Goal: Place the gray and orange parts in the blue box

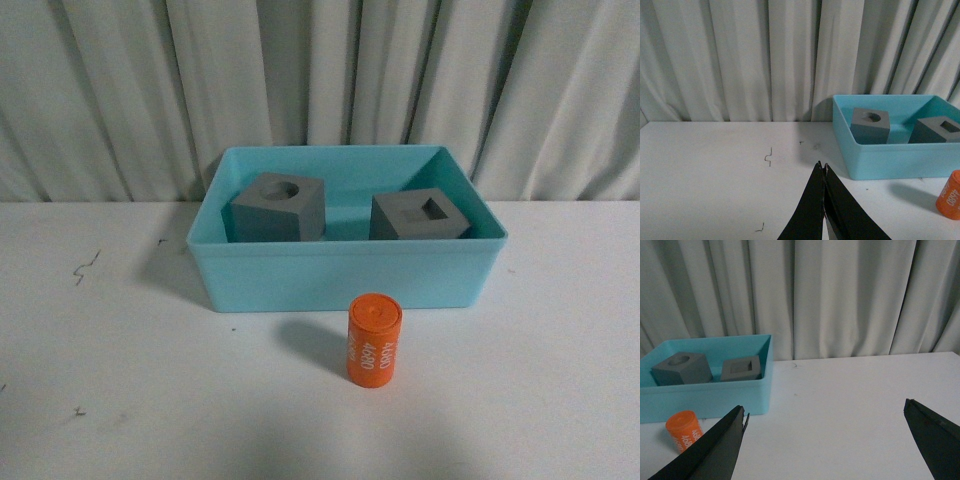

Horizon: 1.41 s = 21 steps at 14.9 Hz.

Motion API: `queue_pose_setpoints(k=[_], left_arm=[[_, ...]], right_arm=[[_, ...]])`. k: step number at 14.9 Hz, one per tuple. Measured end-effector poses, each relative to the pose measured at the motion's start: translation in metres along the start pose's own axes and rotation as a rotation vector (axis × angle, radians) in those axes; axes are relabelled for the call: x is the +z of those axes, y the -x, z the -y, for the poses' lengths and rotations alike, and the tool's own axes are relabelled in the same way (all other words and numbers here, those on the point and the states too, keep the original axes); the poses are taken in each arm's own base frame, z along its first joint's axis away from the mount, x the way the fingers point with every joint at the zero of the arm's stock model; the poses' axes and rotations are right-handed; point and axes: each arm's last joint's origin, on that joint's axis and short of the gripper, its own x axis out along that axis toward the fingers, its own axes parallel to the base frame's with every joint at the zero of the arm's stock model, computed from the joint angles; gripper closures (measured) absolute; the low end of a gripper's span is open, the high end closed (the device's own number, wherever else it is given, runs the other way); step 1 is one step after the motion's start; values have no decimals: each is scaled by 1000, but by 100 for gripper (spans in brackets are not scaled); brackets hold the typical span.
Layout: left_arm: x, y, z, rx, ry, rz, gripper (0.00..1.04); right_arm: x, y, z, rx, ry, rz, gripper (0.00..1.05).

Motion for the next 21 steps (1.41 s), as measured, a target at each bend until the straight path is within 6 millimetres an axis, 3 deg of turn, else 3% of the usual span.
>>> queue_pose_setpoints(k=[5, 7, 12, 13, 14, 15, 16, 18, 19, 20, 21], left_arm=[[0, 0, 0, 0, 1, 0, 102], [0, 0, 0, 0, 1, 0, 76], [0, 0, 0, 0, 0, 0, 23], [0, 0, 0, 0, 1, 0, 11], [0, 0, 0, -1, -2, 2, 5], [0, 0, 0, 0, -2, 1, 7], [0, 0, 0, 0, -2, 0, 7], [0, 0, 0, 0, -2, 0, 7], [0, 0, 0, 0, -2, 0, 7], [0, 0, 0, 0, -2, 0, 7], [0, 0, 0, 0, -2, 0, 7]], right_arm=[[0, 0, 0, 0, 0, 0, 6], [0, 0, 0, 0, 0, 0, 6], [-1, 0, 0, -1, -1, -17, 6], [1, -4, 3, -22, -70, -284, 6], [12, -21, 11, -66, -112, -371, 6], [29, -41, 17, -75, -123, -352, 6], [52, -69, 15, 22, -106, -300, 6], [73, -108, 3, 189, -52, -265, 6], [55, -158, -36, 442, 55, -391, 6], [29, -180, -74, 601, 166, -499, 6], [21, -189, -92, 655, 213, -521, 6]])
